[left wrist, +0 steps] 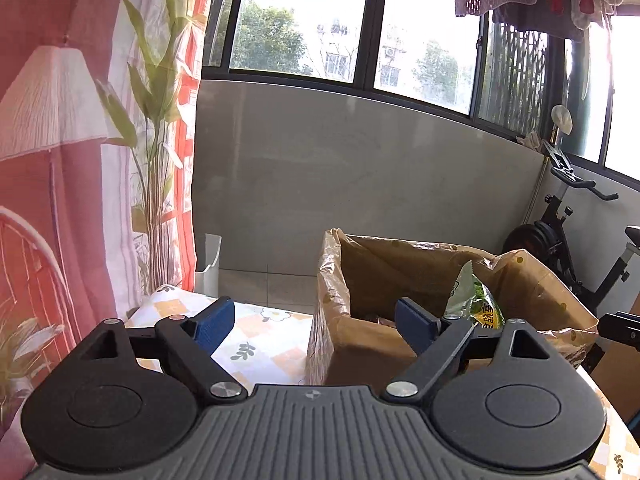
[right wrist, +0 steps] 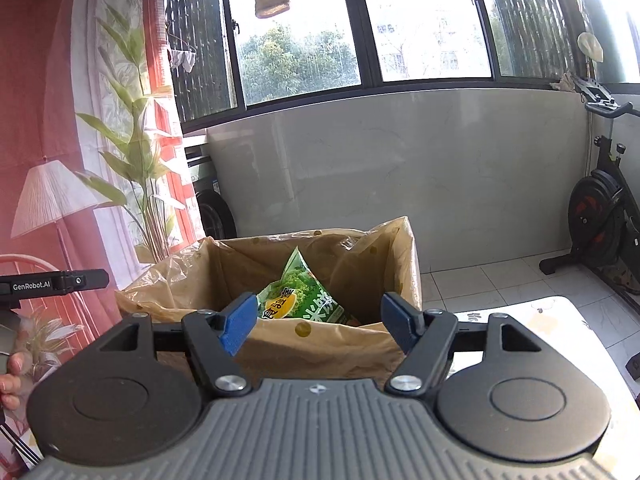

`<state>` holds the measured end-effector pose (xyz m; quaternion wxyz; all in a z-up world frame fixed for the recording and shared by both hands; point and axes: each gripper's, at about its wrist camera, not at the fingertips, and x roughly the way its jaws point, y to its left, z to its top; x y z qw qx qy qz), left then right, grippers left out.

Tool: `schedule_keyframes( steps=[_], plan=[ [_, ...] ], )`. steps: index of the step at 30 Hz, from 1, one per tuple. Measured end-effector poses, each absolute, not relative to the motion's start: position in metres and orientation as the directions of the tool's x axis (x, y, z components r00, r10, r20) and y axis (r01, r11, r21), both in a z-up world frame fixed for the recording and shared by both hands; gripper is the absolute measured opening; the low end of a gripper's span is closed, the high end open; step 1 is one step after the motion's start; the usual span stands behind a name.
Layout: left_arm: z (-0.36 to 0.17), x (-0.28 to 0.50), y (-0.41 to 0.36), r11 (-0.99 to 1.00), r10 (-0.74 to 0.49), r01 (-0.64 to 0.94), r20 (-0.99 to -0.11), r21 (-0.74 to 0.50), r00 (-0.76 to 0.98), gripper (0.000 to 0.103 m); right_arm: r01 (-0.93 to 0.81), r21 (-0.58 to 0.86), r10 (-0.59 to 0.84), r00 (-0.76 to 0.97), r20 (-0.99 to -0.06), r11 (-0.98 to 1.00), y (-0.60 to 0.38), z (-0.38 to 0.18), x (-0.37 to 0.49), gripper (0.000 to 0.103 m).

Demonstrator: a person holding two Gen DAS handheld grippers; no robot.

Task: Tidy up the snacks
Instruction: 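Open both tools over the box to drop the red bag and gold pouch, then move both open tools back down to the snacks beside the box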

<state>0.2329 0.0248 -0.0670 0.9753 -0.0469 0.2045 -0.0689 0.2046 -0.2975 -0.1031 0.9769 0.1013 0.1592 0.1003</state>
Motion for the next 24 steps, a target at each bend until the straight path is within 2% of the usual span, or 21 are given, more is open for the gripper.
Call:
schedule_keyframes(
  steps=[5,7,11,19,24],
  plan=[
    [-0.077,0.209,0.033,0.967,-0.209,0.123,-0.423,-0.222,0.882,0.089,-0.164,0.220,0.229,0.921,-0.314,0.962,-0.285,-0.110,0.182,0.081],
    [-0.083,0.201,0.031,0.966,-0.221,0.132,-0.441,-0.223,0.870,0.089,-0.165,0.206,0.228,0.915,-0.333,0.965,-0.279,-0.113,0.175,0.083],
    [-0.094,0.196,0.029,0.970,-0.221,0.138,-0.480,-0.202,0.849,0.089,-0.150,0.177,0.203,0.918,-0.340,0.973,-0.274,-0.119,0.159,0.093],
    [-0.115,0.185,0.041,0.976,-0.178,0.080,-0.531,-0.203,0.828,0.089,-0.113,0.199,0.187,0.893,-0.410,0.974,-0.278,-0.146,0.158,0.093],
    [-0.139,0.180,0.046,0.991,-0.098,0.033,-0.555,-0.126,0.826,0.089,-0.130,0.179,0.194,0.891,-0.410,0.975,-0.279,-0.161,0.152,0.093]
  ],
)
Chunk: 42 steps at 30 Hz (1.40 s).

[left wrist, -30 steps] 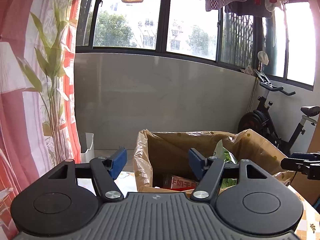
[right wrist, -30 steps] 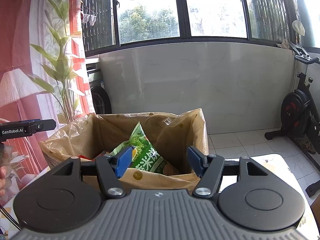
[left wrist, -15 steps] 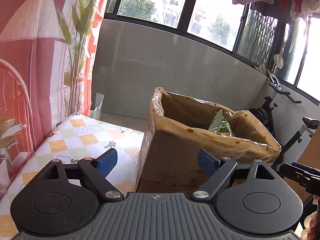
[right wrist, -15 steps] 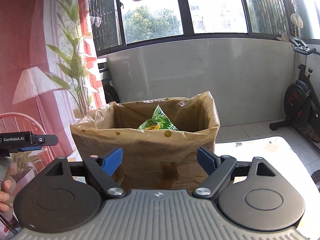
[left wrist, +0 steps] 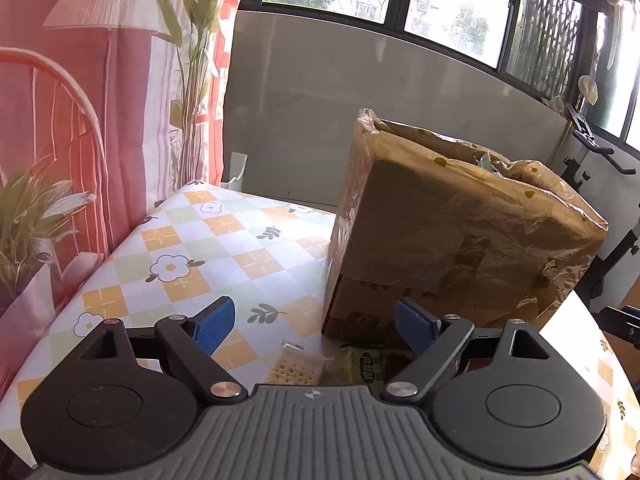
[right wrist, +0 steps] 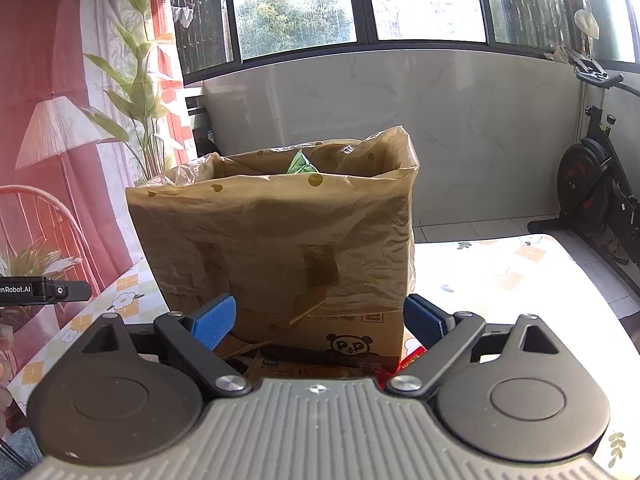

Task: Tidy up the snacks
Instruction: 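Move both open tools back down to the snacks beside the box, then grasp the clear nut packet with the right tool while the left tool reaches toward the yellow wrapper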

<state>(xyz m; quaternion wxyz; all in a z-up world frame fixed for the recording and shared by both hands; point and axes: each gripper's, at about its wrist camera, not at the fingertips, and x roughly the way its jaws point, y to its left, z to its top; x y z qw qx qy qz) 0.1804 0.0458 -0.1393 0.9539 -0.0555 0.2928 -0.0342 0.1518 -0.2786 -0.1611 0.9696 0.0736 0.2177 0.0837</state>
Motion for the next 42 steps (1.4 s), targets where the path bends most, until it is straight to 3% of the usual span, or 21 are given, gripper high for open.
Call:
schedule_keyframes(
  steps=[4,15,26,42],
  plan=[
    [-0.158,0.183,0.050,0.994,-0.032,-0.037,-0.617,-0.099,0.786,0.088,-0.105,0.164,0.169,0.876,-0.451,0.981,-0.289,-0.183,0.148,0.093],
    [-0.164,0.169,0.049,0.997,0.017,-0.055,-0.593,-0.046,0.805,0.087,0.015,0.210,0.104,0.832,-0.544,0.978,-0.331,-0.235,0.139,0.092],
    [-0.199,0.160,0.032,0.999,0.003,-0.036,-0.671,-0.035,0.742,0.086,-0.104,0.199,0.209,0.743,-0.636,0.974,-0.303,-0.259,0.137,0.083],
    [-0.216,0.155,0.023,0.998,-0.064,0.027,-0.691,-0.065,0.720,0.085,-0.125,0.255,0.279,0.590,-0.758,0.959,-0.273,-0.268,0.129,0.056]
  ],
)
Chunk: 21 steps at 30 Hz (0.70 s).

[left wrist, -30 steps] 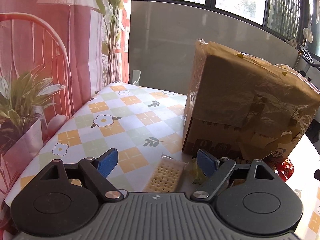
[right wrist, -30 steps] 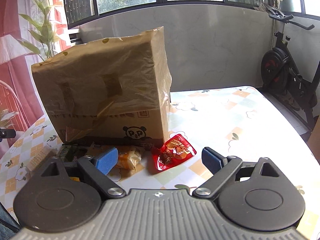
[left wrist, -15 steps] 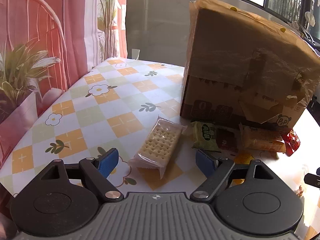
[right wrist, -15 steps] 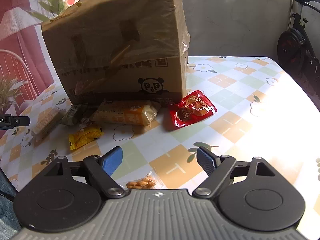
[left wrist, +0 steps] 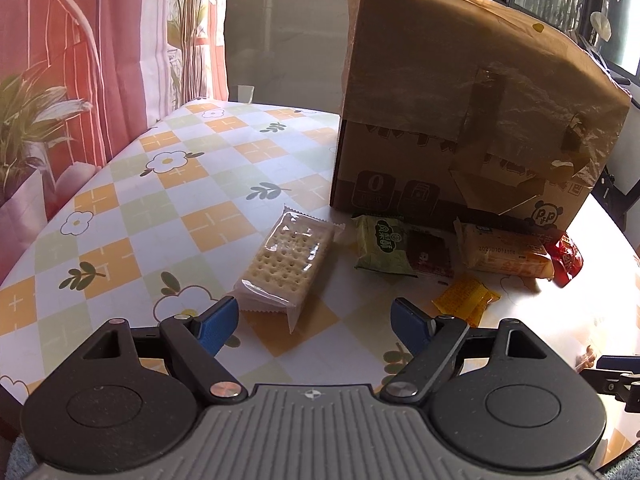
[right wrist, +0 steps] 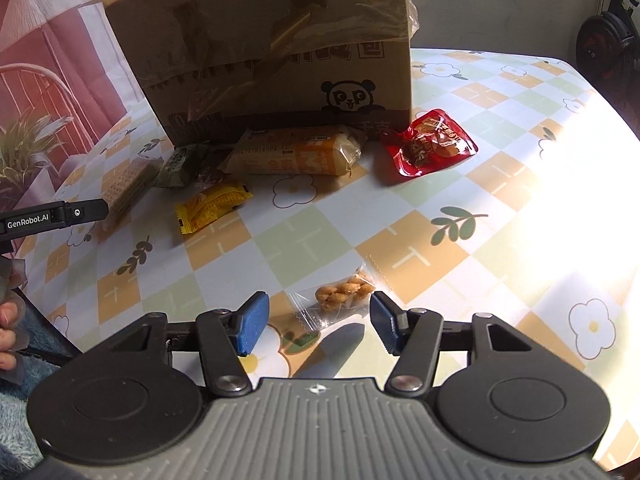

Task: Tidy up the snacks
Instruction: 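Grasp the clear nut packet with the right tool while the left tool reaches toward the yellow wrapper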

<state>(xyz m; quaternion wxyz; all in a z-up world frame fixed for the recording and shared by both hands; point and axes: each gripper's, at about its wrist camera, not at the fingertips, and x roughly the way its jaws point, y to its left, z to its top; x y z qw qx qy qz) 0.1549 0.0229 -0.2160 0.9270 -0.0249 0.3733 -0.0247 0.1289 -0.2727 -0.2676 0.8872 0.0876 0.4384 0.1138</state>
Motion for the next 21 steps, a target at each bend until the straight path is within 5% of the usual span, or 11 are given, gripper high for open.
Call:
schedule_keyframes(
  steps=[11,21],
  plan=[
    [-0.215,0.154,0.024,0.999,-0.050,0.021,-0.677,-0.050,0.734,0.084,-0.132,0.202,0.240,0.609,-0.756,0.971,-0.271,-0.274,0.142,0.021],
    [-0.217,0.153,0.019,0.997,-0.083,0.057,-0.679,-0.061,0.729,0.077,-0.205,0.175,0.267,0.650,-0.711,0.963,-0.270,-0.279,0.161,0.019]
  ],
)
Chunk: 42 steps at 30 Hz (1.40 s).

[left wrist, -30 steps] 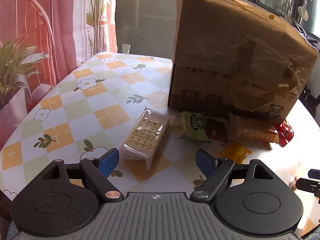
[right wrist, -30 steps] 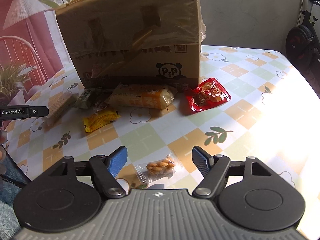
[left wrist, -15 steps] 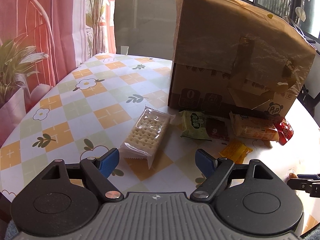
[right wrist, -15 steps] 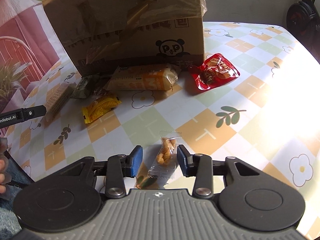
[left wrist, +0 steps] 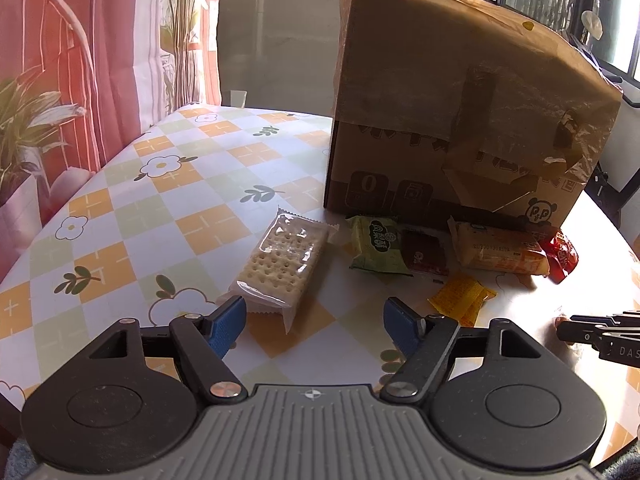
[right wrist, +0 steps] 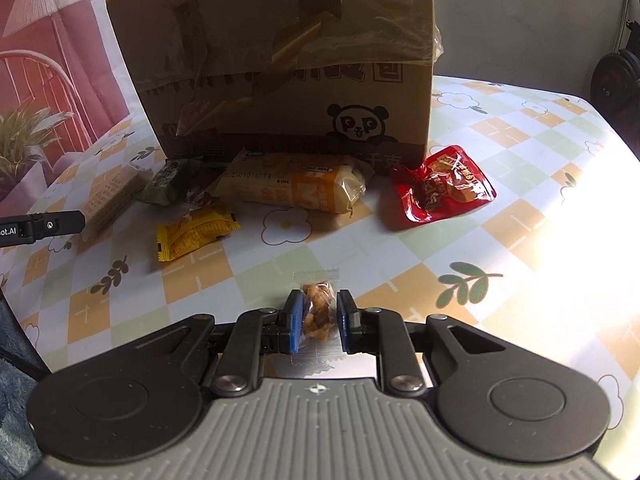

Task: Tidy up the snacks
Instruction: 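Grasp the clear nut packet with the right tool while the left tool reaches toward the yellow wrapper, then grasp the yellow-wrapped packet with the left tool while the right tool holds the nut packet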

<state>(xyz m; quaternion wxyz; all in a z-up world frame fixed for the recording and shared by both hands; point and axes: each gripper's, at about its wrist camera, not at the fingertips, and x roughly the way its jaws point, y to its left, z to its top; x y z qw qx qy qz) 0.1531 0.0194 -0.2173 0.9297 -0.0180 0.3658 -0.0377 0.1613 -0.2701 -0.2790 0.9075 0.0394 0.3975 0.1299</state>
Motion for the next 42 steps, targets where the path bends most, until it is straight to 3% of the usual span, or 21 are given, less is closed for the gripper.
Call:
schedule_keyframes(
  steps=[13,20,24,28,33,36,39,42],
  plan=[
    [-0.220,0.162,0.010,0.991,-0.127,0.114,-0.697,-0.064,0.706,0.074,-0.284,0.092,0.281,0.750,-0.599,0.954,-0.264,-0.298,0.178,0.020],
    [-0.224,0.186,-0.032,0.961,-0.202,0.275,-0.695,-0.007,0.690,0.065,-0.284,0.116,0.296,0.757,-0.582,0.952,-0.268,-0.299,0.174,0.020],
    [-0.231,0.196,-0.055,0.907,-0.348,0.409,-0.720,-0.097,0.601,0.059,-0.285,0.154,0.320,0.753,-0.575,0.946,-0.275,-0.299,0.174,0.020],
    [-0.233,0.197,-0.076,0.904,-0.305,0.428,-0.716,-0.010,0.628,0.057,-0.282,0.200,0.346,0.749,-0.566,0.938,-0.281,-0.300,0.175,0.020],
    [-0.247,0.214,-0.081,0.891,-0.346,0.448,-0.755,-0.079,0.557,0.057,-0.293,0.185,0.345,0.748,-0.567,0.938,-0.278,-0.300,0.175,0.020],
    [-0.252,0.214,-0.088,0.886,-0.319,0.462,-0.759,-0.027,0.568,0.056,-0.293,0.181,0.343,0.749,-0.566,0.939,-0.277,-0.300,0.174,0.020],
    [-0.254,0.213,-0.095,0.885,-0.285,0.464,-0.759,0.026,0.586,0.039,-0.292,0.190,0.348,0.748,-0.565,0.937,-0.278,-0.300,0.174,0.020],
    [-0.252,0.210,-0.091,0.900,-0.301,0.436,-0.753,-0.020,0.585,0.034,-0.292,0.200,0.353,0.747,-0.563,0.935,-0.279,-0.300,0.174,0.020]
  ],
)
